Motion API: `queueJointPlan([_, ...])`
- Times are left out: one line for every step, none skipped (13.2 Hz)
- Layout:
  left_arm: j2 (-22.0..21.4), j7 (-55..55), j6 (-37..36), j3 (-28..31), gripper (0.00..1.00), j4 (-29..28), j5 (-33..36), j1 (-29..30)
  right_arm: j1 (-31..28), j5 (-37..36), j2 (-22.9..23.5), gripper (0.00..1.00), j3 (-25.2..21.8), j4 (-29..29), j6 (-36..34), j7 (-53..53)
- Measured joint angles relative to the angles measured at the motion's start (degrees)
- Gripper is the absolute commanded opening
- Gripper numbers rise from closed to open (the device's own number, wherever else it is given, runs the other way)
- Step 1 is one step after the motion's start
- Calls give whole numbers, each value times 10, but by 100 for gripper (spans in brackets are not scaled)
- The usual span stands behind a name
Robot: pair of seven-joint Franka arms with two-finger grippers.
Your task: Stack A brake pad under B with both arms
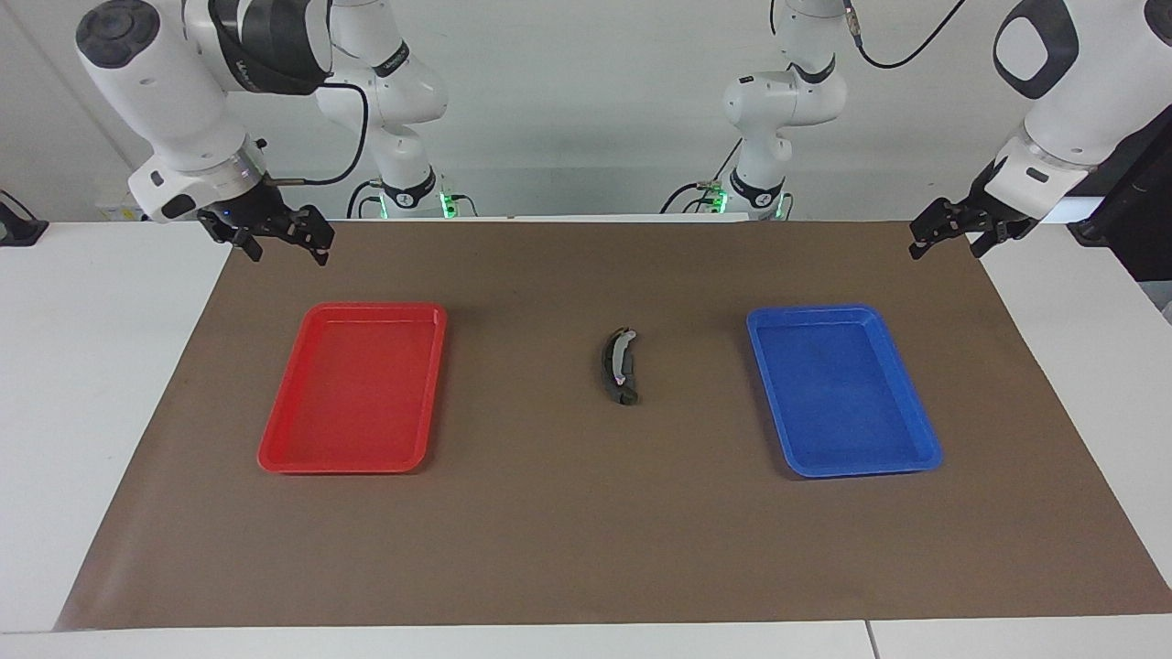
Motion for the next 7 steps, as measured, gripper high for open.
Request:
queueJointPlan([0,0,0,0,100,0,0,0,0,4,7,100,0,25,-12,0])
queueJointPlan([0,0,0,0,100,0,0,0,0,6,13,100,0,46,-15,0])
queueJointPlan([0,0,0,0,100,0,0,0,0,7,16,100,0,59,-13,0])
queueJointPlan([0,0,0,0,100,0,0,0,0,7,18,100,1,66,-11,0])
queueJointPlan([0,0,0,0,100,0,0,0,0,7,18,100,2,69,-11,-7])
queueJointPlan([0,0,0,0,100,0,0,0,0,6,19,100,5,71,-11,-25])
queueJointPlan([0,0,0,0,100,0,0,0,0,5,19,100,6,72,-10,-38])
